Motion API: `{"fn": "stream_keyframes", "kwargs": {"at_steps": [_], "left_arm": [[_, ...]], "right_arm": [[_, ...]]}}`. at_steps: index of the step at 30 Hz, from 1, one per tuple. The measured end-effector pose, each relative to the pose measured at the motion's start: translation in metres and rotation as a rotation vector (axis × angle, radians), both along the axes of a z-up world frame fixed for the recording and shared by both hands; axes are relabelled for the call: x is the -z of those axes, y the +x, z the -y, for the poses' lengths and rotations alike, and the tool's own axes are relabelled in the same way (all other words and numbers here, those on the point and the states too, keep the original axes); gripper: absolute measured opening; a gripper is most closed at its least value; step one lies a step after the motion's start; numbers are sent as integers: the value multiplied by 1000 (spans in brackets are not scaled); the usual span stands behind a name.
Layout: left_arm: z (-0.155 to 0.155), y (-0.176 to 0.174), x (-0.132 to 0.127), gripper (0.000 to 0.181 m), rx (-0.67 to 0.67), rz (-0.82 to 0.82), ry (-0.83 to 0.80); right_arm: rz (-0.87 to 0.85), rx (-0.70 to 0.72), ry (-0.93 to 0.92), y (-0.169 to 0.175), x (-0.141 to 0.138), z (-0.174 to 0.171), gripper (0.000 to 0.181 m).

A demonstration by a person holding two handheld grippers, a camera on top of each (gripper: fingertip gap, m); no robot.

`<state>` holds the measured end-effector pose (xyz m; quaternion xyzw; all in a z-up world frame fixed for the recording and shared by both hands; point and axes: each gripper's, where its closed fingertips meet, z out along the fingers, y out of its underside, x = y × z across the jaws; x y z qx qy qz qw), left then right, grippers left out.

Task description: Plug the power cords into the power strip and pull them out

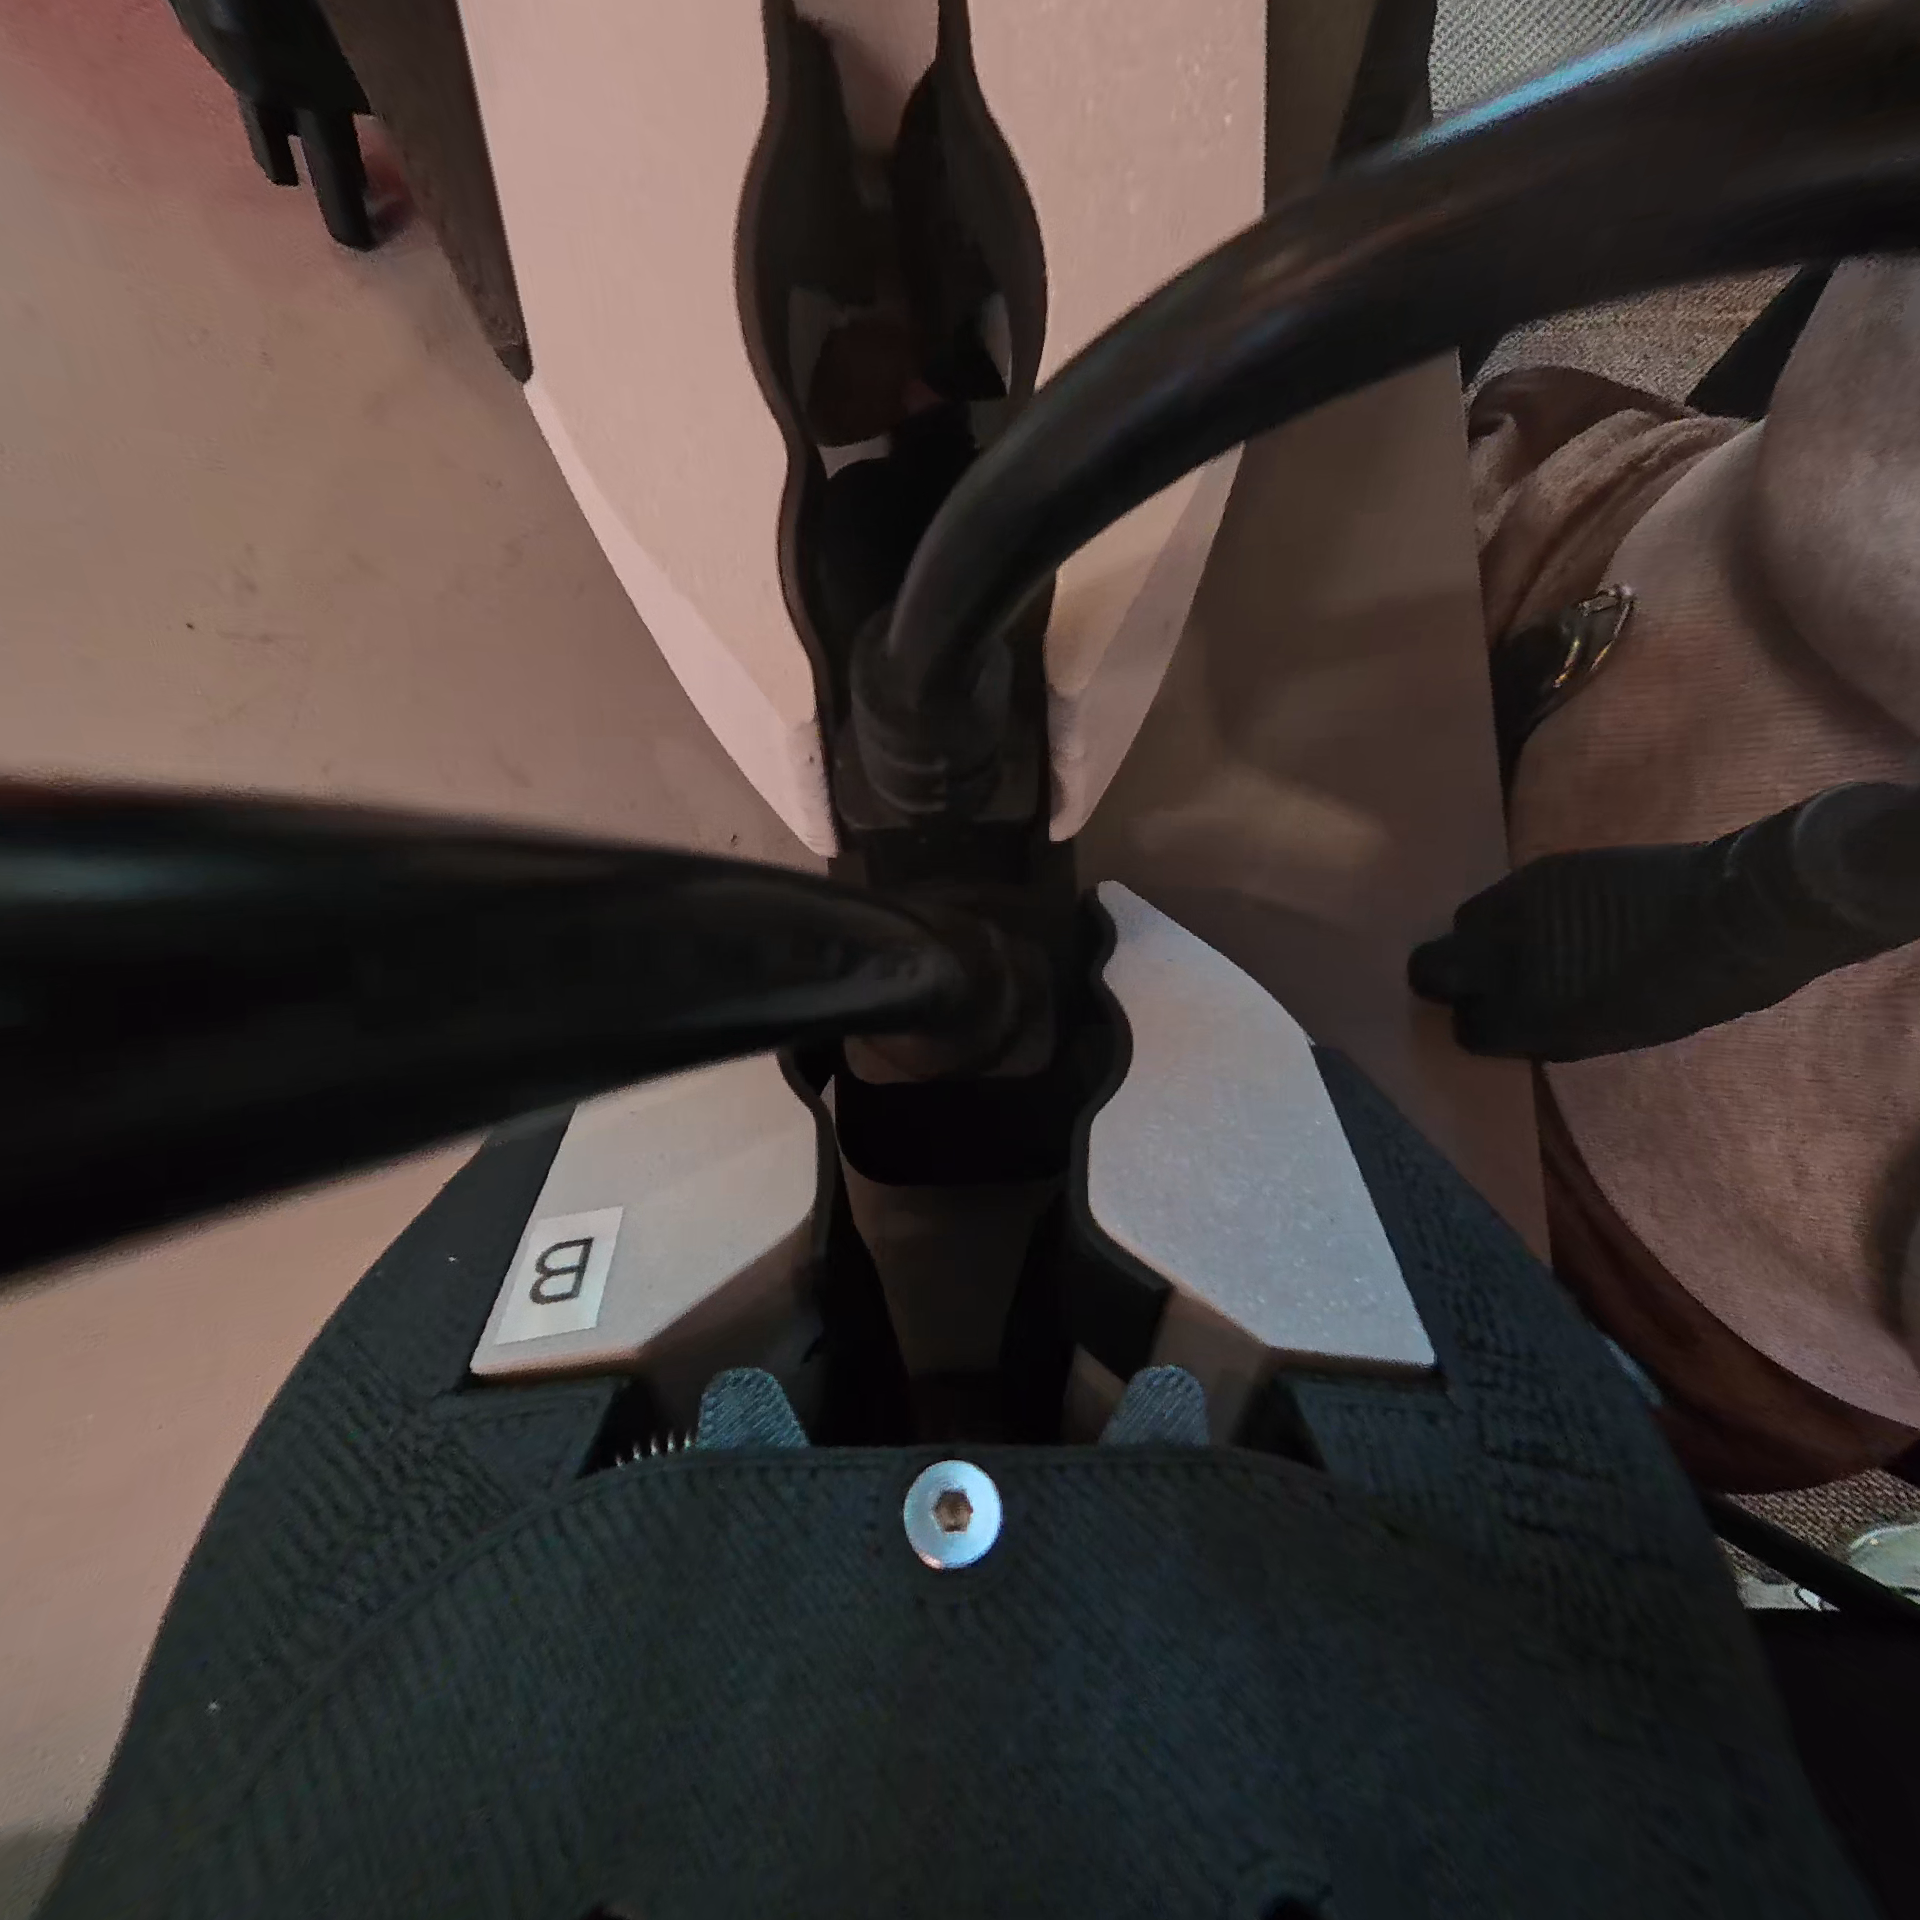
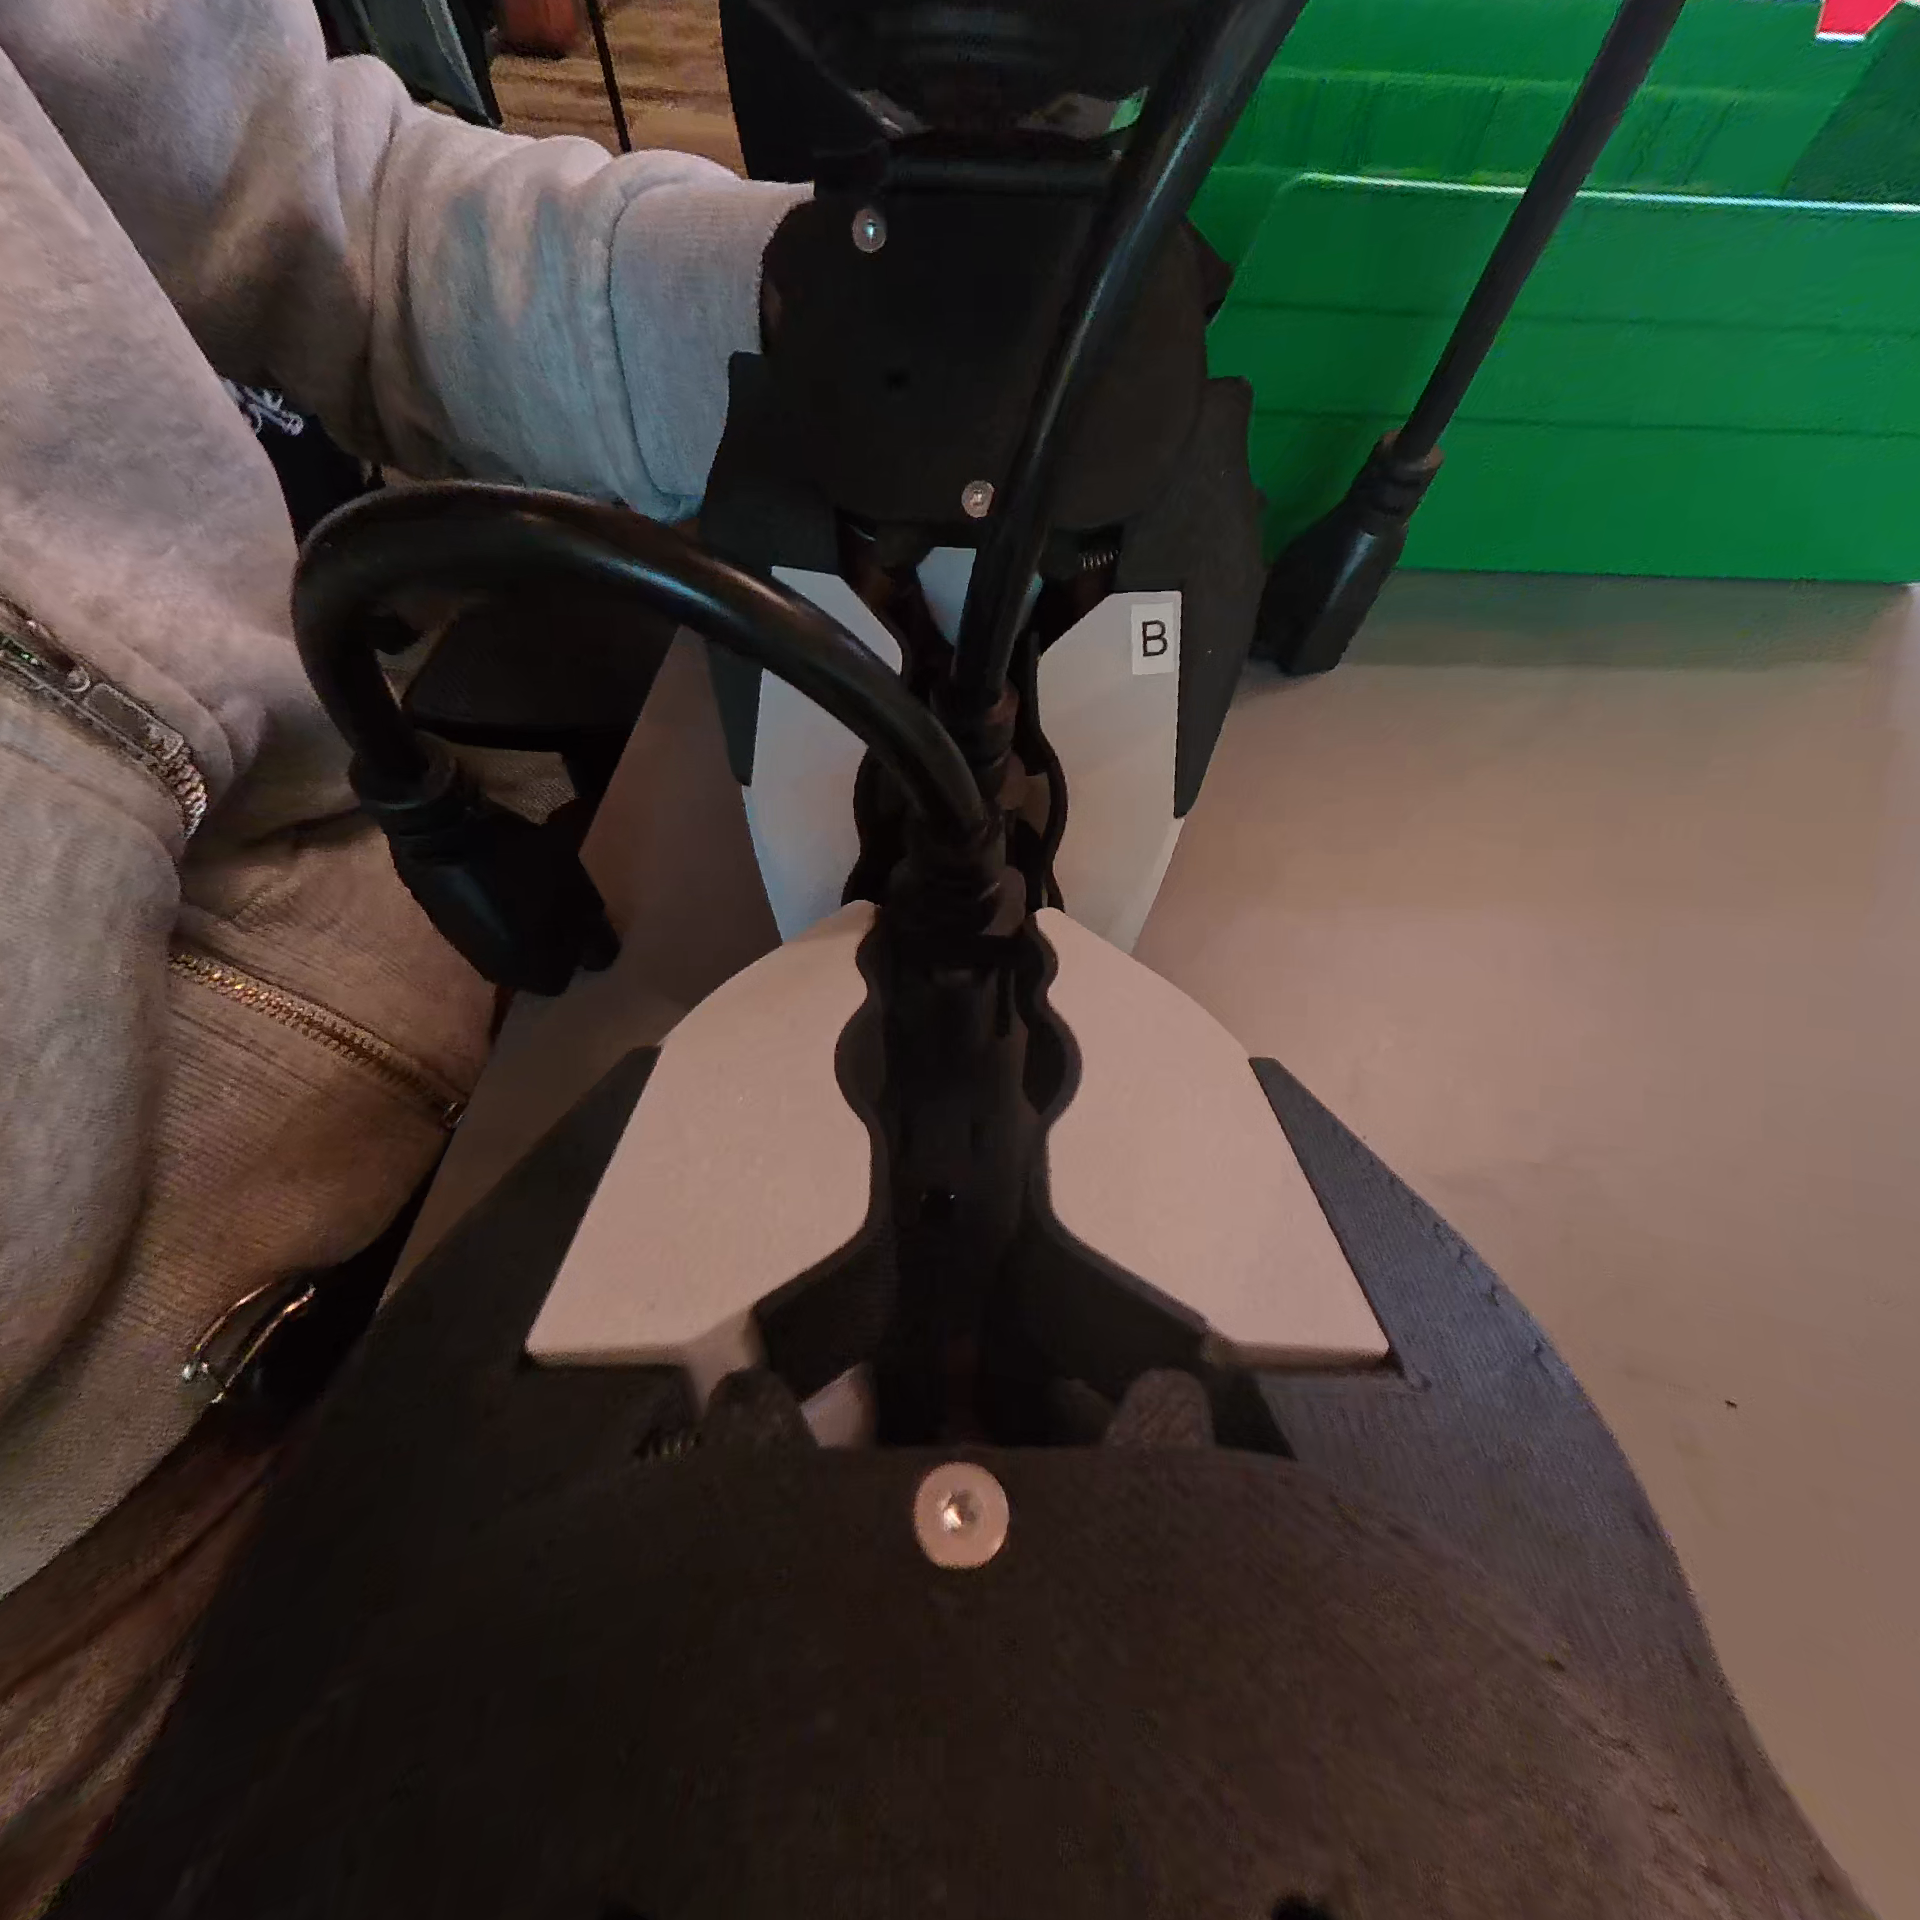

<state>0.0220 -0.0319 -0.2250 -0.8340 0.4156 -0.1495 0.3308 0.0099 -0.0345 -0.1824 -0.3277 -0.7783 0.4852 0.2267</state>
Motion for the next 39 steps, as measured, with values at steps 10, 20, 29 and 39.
{"fn": "stream_keyframes", "kwargs": {"at_steps": [10, 20, 29, 39], "left_arm": [[0, 0, -1, 45, 3, -8, 10], [-1, 0, -3, 53, -1, 2, 21], [0, 2, -9, 49, 10, 58, 22], [0, 2, -2, 45, 19, 3, 15]], "right_arm": [[-2, -3, -7, 0, 0, 1, 22], [0, -12, -33, 1, 1, 2, 24], [1, -9, -36, 1, 1, 2, 24], [2, -7, -37, 0, 1, 2, 24]]}}
